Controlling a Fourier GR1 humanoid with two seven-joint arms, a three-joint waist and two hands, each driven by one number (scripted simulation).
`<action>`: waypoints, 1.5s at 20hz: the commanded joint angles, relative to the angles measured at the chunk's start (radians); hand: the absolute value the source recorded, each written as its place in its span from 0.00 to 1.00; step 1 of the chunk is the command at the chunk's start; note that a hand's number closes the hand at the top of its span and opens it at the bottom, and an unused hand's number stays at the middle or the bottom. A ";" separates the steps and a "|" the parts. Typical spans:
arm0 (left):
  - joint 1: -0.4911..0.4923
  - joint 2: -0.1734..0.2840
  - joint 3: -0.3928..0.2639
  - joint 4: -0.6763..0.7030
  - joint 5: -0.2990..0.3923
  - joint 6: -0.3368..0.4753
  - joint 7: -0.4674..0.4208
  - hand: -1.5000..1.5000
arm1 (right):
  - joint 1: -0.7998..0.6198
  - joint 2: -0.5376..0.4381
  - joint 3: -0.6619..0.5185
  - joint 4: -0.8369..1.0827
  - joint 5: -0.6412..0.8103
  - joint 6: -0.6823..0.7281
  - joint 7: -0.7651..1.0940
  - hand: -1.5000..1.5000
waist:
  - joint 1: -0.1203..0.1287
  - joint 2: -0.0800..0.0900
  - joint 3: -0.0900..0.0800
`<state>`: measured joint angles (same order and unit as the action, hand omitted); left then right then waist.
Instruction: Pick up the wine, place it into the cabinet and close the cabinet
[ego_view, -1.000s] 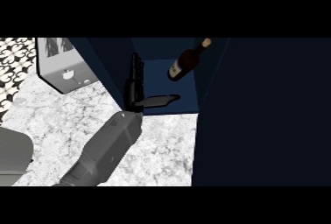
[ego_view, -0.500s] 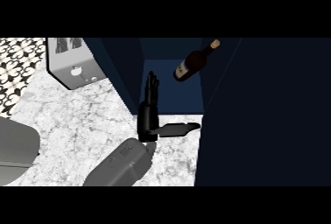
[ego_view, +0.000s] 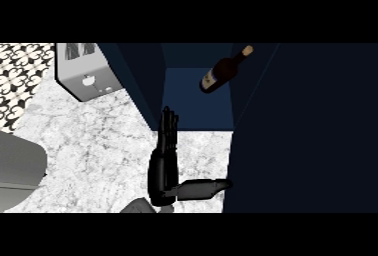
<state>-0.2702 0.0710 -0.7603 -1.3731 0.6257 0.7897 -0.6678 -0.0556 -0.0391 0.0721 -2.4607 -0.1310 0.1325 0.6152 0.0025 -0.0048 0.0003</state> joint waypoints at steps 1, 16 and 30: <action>0.081 0.041 -0.065 -0.195 -0.083 0.138 0.075 0.00 | -0.077 0.002 0.005 -0.029 0.000 -0.040 0.059 0.00 | 0.006 0.001 0.000; 0.324 0.312 -0.097 -0.581 -0.135 -0.001 0.148 0.00 | 0.004 -0.036 0.026 -0.082 -0.169 0.064 0.138 1.00 | -0.001 0.002 0.000; 0.546 0.524 0.134 -0.692 0.005 -0.256 0.040 0.00 | 0.157 0.016 0.198 -0.078 -0.210 0.117 0.161 1.00 | 0.001 0.002 -0.001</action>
<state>0.2331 0.5599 -0.7002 -2.0670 0.5804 0.6017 -0.6008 0.0645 -0.0225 0.2417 -2.4291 -0.1872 0.2590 0.6783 0.0032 -0.0036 -0.0002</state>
